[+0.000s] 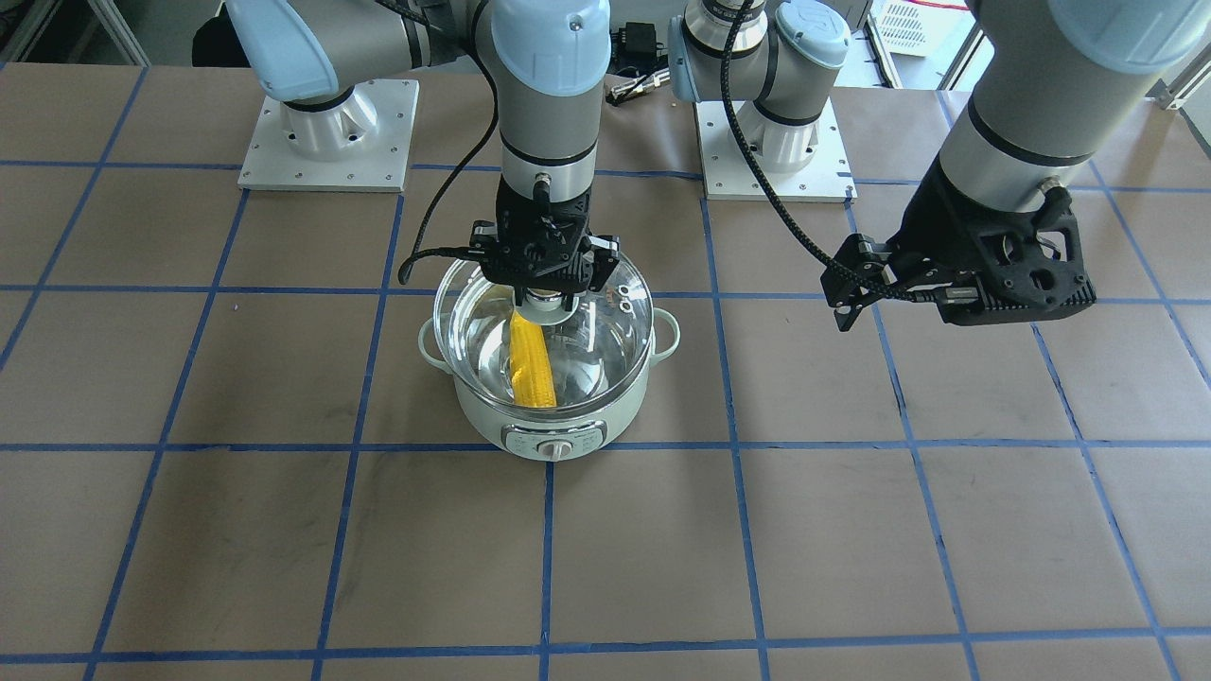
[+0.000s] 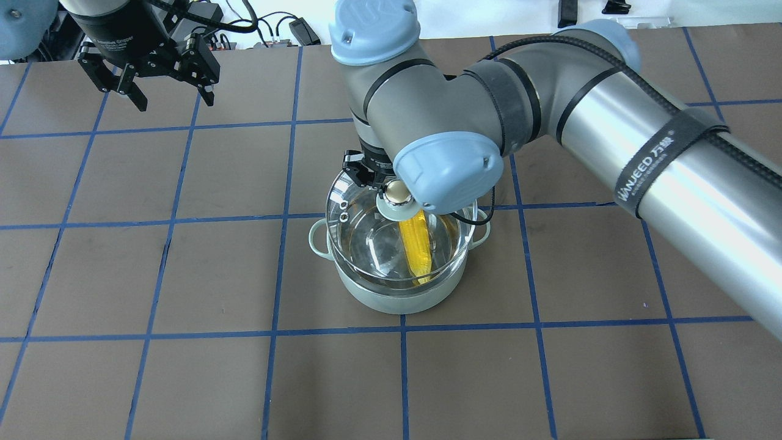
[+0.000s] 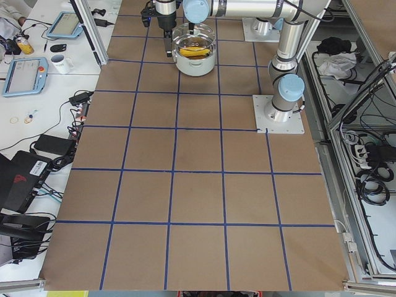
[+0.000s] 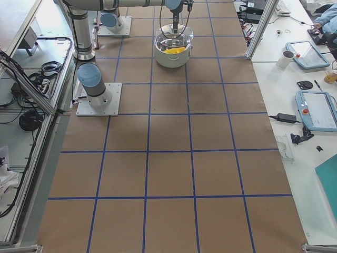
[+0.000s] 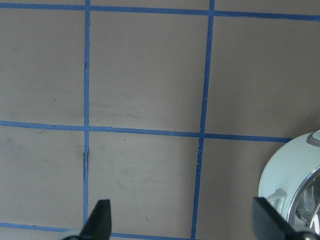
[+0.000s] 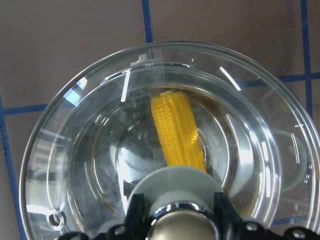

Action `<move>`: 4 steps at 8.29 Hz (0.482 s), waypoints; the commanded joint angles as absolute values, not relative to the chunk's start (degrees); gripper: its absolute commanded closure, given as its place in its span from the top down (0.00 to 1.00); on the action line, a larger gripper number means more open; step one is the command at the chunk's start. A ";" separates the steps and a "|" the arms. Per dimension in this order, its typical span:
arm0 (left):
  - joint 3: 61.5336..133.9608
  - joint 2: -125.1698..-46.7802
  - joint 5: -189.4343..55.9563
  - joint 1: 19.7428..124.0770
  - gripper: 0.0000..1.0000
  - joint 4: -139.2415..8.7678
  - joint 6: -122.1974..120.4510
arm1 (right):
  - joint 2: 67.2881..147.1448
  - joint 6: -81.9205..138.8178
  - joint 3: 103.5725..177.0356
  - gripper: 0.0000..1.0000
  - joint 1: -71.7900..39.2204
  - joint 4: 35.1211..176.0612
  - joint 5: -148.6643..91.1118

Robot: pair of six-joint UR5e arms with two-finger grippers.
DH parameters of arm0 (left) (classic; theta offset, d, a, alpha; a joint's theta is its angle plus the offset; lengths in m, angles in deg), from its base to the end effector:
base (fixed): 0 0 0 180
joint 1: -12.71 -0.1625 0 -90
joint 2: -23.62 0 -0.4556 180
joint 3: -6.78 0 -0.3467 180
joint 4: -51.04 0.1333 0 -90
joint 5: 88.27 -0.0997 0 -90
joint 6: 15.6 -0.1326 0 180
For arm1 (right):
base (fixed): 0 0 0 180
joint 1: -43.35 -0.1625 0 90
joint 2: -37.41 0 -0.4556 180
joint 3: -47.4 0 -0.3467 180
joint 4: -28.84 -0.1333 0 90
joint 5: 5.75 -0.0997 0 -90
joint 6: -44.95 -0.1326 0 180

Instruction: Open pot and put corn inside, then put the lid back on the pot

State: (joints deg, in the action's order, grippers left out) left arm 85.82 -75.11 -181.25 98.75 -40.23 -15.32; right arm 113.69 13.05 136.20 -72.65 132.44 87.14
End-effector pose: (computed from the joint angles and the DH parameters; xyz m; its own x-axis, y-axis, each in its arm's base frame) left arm -0.0904 -0.5250 0.4956 -0.9959 -0.0747 -0.0519 -0.0739 0.9971 -0.0170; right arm 0.3543 -0.4377 0.3994 -0.9940 0.1039 0.0328 0.1025 0.9938 -0.0426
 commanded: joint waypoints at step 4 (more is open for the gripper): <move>86.14 -74.99 -177.48 99.29 1.00 -40.19 -15.16 | 111.77 11.99 139.15 0.00 -74.34 136.42 87.41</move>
